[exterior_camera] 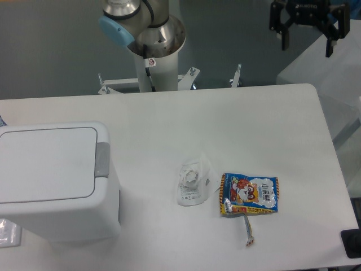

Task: Open the trash can
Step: 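Move the open gripper down toward the white trash can lid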

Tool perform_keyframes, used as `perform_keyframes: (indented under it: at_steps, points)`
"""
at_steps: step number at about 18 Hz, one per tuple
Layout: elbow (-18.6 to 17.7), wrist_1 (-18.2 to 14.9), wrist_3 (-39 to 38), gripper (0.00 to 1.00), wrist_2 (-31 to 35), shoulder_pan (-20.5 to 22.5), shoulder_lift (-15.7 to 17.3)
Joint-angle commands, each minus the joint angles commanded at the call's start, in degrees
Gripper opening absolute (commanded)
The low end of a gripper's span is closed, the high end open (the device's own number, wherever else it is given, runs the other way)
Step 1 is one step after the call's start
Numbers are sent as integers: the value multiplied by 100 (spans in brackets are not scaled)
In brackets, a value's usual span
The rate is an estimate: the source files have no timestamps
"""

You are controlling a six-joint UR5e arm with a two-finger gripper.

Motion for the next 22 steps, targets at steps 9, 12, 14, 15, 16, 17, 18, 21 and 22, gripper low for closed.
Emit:
perform_keyframes:
  at_steps: [9, 12, 14, 15, 16, 17, 18, 21, 22]
  points:
    - [96, 0, -1588, 100, -605, -202, -61]
    - [105, 35, -1977, 100, -624, -386, -79]
    - [123, 26, -2047, 100, -607, -535, -88]
    - [123, 26, -2196, 100, -589, -588, -79]
    - [123, 26, -2432, 100, -589, -598, -70]
    - [140, 26, -2739, 100, -589, -667, -62]
    - [141, 35, -3116, 100, -589, -764, -62]
    - [141, 192, -4224, 100, -563, -1106, -96]
    - [141, 298, -4610, 100, -563, -1212, -114]
